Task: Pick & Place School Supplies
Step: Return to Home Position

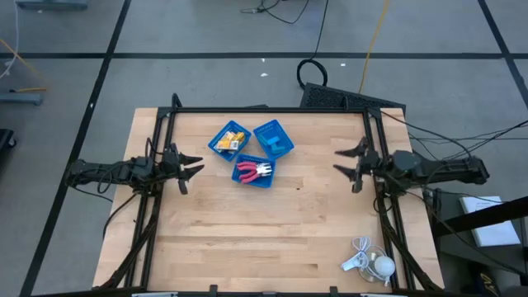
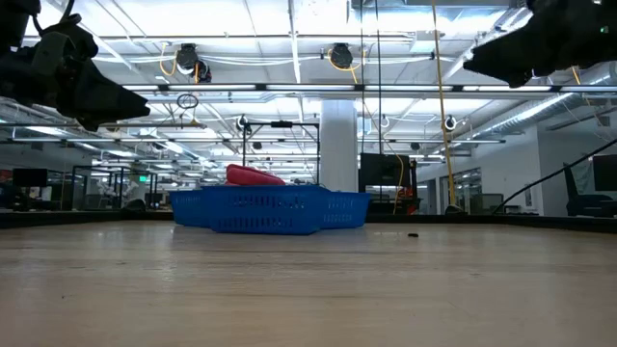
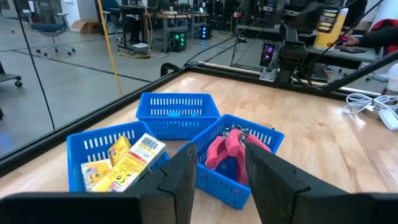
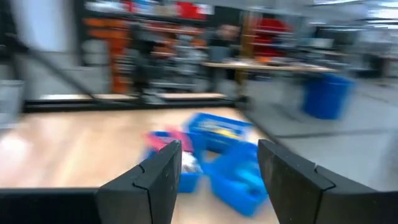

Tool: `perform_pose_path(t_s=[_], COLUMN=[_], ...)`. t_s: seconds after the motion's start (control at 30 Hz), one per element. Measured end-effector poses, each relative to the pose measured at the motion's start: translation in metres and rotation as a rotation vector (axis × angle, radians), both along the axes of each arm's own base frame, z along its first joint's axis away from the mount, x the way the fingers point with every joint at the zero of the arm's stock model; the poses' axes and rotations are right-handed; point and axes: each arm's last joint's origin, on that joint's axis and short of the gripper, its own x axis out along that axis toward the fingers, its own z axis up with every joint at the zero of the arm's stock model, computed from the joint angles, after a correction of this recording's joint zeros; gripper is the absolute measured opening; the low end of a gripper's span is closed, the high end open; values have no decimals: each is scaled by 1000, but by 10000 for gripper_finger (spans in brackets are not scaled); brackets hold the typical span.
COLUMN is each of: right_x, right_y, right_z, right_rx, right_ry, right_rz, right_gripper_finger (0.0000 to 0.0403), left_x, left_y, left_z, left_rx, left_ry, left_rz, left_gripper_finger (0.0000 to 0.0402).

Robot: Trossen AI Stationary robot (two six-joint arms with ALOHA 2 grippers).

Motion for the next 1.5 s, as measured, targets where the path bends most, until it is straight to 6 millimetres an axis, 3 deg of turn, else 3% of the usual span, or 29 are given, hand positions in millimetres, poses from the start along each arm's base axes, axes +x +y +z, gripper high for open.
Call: perform_pose_path(t_s=[0.1,0.2,0.33,0.57,1.17,1.33,1.5], right_x=[-8,-13,-14,-9,-3,-2,-2], right_y=[-5,-7,-3,2,3,4,4], right_z=[-2,-8,-20,-42,-67,-60,-62], right_rx=[-5,80,86,106,95,71,93], right_ry=[17,34,127,78,52,-43,-25], right_rz=[-172,-230,-68,87,94,145,145], right_gripper_finger=[201,201,201,201,201,201,201], left_x=[0,0,0,0,0,0,0], left_y=[0,0,0,0,0,0,0], left_z=[0,0,0,0,0,0,0], left_rx=[0,8,39,71,74,72,72], left_ry=[0,3,14,24,25,25,24], left_rz=[0,-1,-5,-9,-9,-8,-8], left_gripper_finger=[141,141,141,141,141,141,141])
